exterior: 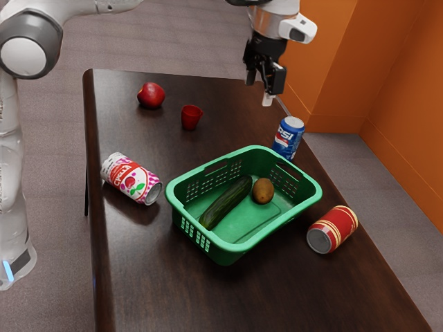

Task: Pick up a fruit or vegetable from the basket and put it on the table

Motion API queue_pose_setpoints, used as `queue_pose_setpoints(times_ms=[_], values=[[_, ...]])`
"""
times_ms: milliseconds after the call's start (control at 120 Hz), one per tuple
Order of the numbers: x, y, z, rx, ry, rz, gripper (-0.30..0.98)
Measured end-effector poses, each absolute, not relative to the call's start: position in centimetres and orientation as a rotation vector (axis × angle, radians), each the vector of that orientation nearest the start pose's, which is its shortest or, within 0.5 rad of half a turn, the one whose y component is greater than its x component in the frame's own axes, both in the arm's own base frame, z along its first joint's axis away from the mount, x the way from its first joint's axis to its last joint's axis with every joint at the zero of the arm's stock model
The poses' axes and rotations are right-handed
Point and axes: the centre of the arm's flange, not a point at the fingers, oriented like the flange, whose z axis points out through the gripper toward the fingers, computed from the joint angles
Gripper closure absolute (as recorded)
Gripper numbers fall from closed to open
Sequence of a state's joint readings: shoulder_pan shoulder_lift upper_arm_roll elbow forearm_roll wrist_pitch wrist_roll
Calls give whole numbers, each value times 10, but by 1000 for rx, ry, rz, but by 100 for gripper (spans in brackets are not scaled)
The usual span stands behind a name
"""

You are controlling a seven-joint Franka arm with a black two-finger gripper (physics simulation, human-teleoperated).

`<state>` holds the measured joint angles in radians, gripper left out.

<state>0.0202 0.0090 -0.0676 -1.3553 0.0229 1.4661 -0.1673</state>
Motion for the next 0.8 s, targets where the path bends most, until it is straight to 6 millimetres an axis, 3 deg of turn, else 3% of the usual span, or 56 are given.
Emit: queue_pose_setpoints(times_ms=[333,500,583,800], values=[[550,-26,694,-3116,-162,-84,0],[550,-24,684,-3118,72,-13,0],[550,-24,666,-3110,206,68,0],[542,-37,647,-3080,507,174,1]])
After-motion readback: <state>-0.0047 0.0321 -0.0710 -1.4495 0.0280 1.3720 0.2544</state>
